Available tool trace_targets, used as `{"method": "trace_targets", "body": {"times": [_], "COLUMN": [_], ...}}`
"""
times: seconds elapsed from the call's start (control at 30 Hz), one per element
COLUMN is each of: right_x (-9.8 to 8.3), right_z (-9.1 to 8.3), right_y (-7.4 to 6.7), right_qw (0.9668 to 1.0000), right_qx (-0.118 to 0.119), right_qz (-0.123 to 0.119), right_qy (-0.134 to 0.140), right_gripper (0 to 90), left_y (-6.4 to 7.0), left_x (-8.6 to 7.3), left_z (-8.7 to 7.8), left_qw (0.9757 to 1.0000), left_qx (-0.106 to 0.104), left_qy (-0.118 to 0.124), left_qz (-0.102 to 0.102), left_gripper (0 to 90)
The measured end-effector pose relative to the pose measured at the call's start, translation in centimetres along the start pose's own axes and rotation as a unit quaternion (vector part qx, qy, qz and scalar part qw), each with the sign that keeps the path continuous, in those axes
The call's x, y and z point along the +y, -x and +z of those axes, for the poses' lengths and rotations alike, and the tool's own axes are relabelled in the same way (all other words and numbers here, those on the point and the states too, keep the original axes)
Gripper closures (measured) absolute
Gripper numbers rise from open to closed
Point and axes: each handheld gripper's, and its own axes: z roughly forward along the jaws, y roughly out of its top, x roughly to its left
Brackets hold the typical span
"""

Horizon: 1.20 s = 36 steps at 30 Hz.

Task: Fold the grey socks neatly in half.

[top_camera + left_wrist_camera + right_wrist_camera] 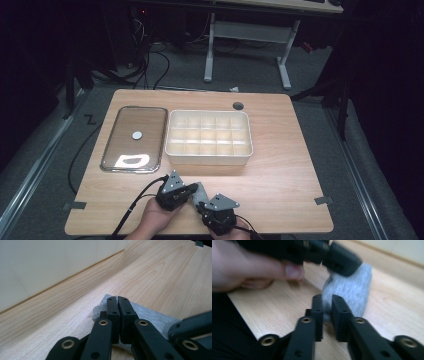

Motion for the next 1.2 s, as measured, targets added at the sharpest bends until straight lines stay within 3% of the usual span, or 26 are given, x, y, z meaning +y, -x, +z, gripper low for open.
{"method": "trace_targets", "body": {"times": [0.1,0.4,0.63,0.73,0.83,0.87,0.97,1.03,1.2], "right_x": [1.1,2.7,2.5,2.5,2.3,2.3,2.1,2.2,2.1], "right_z": [-0.7,-0.1,1.5,1.7,1.9,1.9,2.0,2.0,2.1], "right_y": [0.8,2.6,3.9,4.1,4.1,4.2,4.3,4.3,4.3], "right_qw": [0.9997,0.9979,0.9914,0.9906,0.9896,0.9893,0.9894,0.9893,0.9888], "right_qx": [-0.022,-0.021,0.010,0.018,0.026,0.029,0.037,0.038,0.050], "right_qz": [0.006,0.046,0.104,0.108,0.113,0.115,0.112,0.112,0.111], "right_qy": [-0.002,-0.040,-0.079,-0.082,-0.085,-0.085,-0.084,-0.086,-0.086], "right_gripper": [71.8,52.0,42.7,42.3,42.4,42.5,43.2,43.8,45.5], "left_y": [0.0,0.0,0.0,-0.1,-0.3,-0.4,-1.0,-1.4,-2.3], "left_x": [0.0,0.0,-0.1,-0.1,0.2,0.3,0.7,0.4,-1.7], "left_z": [0.0,-0.1,-0.2,-0.3,-1.1,-1.5,-3.6,-4.8,-7.0], "left_qw": [1.0000,1.0000,1.0000,1.0000,0.9998,0.9998,0.9988,0.9983,0.9963], "left_qx": [0.001,0.000,0.000,0.000,-0.005,0.001,0.018,0.034,0.083], "left_qy": [0.001,0.002,0.004,0.007,0.008,0.010,0.032,0.030,0.000], "left_qz": [0.000,-0.001,-0.002,-0.005,-0.015,-0.016,-0.033,-0.037,-0.023], "left_gripper": [88.2,88.0,86.2,84.0,73.5,66.4,59.0,54.6,50.7]}}
